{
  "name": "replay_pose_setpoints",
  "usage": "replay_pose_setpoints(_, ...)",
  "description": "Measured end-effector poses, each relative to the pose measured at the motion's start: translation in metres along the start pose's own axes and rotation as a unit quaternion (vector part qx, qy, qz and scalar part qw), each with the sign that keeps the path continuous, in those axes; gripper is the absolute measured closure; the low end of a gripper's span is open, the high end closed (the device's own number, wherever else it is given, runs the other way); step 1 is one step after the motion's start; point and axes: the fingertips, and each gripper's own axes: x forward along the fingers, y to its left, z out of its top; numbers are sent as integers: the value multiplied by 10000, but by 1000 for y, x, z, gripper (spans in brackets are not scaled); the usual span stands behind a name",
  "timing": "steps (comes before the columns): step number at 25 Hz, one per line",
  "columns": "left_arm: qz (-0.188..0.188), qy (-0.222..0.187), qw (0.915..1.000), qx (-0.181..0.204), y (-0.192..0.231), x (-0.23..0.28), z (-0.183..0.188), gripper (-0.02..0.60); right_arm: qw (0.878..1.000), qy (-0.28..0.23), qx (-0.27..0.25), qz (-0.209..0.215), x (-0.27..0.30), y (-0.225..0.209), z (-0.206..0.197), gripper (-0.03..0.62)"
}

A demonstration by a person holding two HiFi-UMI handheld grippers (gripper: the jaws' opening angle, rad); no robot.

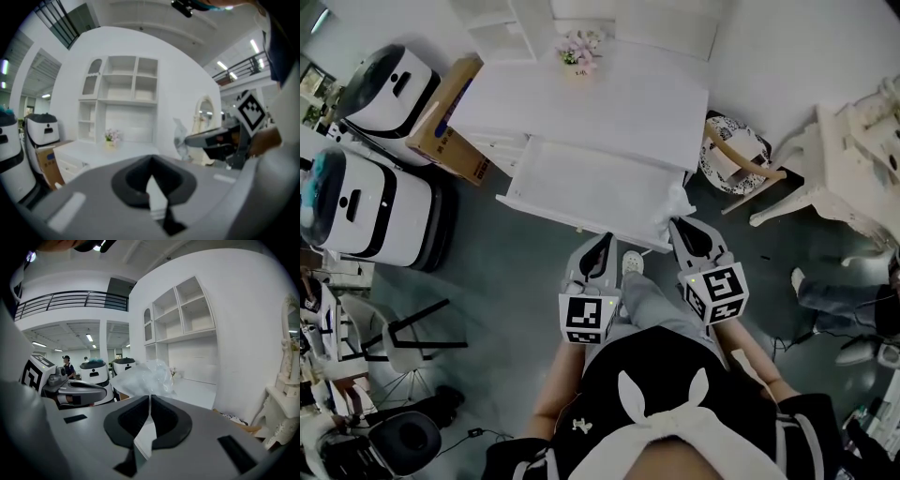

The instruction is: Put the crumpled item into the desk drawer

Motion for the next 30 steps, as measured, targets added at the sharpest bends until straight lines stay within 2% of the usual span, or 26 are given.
replay_pose_setpoints(14,48,289,9995,-114,27,33,-8,577,9992,311,102,236,48,-14,-4,585)
replay_pose_setpoints(19,58,220,9997,-104,32,43,-3,577,9985,485,100,245,58,-20,-14,585)
replay_pose_setpoints(30,45,347,9992,-193,46,51,-15,577,9970,716,92,262,81,-18,-27,585)
